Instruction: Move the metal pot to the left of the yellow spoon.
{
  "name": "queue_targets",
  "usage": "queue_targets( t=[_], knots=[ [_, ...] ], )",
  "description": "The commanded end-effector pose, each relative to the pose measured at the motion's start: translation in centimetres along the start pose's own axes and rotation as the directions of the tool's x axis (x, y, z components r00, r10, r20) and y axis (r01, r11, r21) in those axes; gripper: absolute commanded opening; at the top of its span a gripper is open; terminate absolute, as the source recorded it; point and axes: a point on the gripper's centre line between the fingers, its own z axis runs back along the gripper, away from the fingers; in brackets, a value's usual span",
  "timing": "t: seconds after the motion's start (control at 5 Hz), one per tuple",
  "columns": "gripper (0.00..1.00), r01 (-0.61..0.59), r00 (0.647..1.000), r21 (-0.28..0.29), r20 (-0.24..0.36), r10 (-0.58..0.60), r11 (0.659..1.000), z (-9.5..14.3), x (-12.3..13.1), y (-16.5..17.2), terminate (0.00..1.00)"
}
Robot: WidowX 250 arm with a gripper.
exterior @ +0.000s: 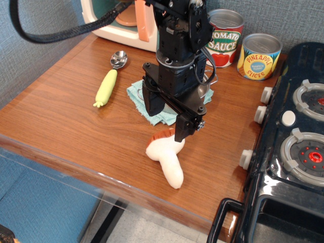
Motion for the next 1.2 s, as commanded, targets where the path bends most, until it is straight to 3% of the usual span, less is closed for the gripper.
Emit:
queue_targets(
  t=[0.0, 0.6, 0.8, 1.0],
  knots=[
    [1.0, 0.0, 1.0, 0.0, 0.0, 0.0, 1.0, 0.0, 0.0, 0.0, 0.0],
    [1.0, -0.138, 0.989, 0.032, 0.063, 0.136, 0.99, 1.3, 8.7, 3.8, 0.0],
    [1.0, -0.17, 0.985, 0.032, 0.036, 0.169, 0.985, -0.4, 10.6, 4.7, 0.0],
    [1.0, -0.199, 0.98, 0.01, -0.017, 0.199, 0.98, -2.4, 10.5, 4.4, 0.0]
  ],
)
